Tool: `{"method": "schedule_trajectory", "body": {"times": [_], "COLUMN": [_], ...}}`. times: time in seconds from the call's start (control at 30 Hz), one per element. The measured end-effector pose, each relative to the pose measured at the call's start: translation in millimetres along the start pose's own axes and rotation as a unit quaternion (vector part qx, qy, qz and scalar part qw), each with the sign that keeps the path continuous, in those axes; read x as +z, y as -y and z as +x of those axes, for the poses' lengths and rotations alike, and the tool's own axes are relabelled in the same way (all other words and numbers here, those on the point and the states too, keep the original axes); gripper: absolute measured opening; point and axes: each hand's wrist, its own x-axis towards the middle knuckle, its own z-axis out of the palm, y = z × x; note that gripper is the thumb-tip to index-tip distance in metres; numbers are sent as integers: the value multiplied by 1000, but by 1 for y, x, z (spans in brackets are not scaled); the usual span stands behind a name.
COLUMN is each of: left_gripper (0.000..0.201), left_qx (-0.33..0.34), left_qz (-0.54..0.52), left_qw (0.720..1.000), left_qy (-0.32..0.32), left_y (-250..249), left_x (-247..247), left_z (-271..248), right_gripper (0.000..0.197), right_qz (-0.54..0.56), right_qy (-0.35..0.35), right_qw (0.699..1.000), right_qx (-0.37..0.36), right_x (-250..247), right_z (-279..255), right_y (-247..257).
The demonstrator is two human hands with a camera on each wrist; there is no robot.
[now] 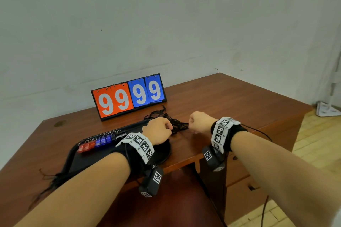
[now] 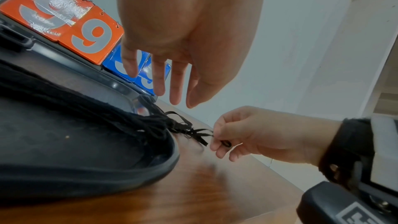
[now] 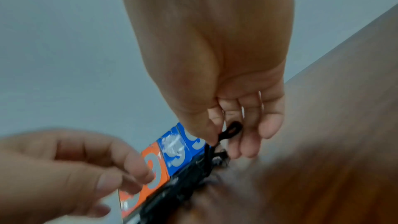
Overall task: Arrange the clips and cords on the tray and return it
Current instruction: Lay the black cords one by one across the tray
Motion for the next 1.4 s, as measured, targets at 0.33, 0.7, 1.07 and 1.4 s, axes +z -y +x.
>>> {"method": "schedule_trajectory", "body": {"times": [0.33,0.7,1.07,1.4], "left_gripper": [23,61,27,22], "left_qx": [39,98,64,58], "left_qz": [-91,-194,-170,-97], "left_qw": [994,972,980,993], "left_qy": [-55,-84,-87,-44], "left_y": [-19,-56,-64,-59], "left_x": [-6,0,20,18], "left_z": [19,34,56,53], "right_gripper": [15,16,20,19], "right_qz": [394,558,635,272], "right_qy": [-176,-141,-283,-318], "right_qw": [898,802,704,907], "right_qx": [-87,-160,-146,57], "right_x": [-69,-96,-117,-74], "right_z": [-29,-55,-66,-44], "right_y": [1,21,-12,-101]}}
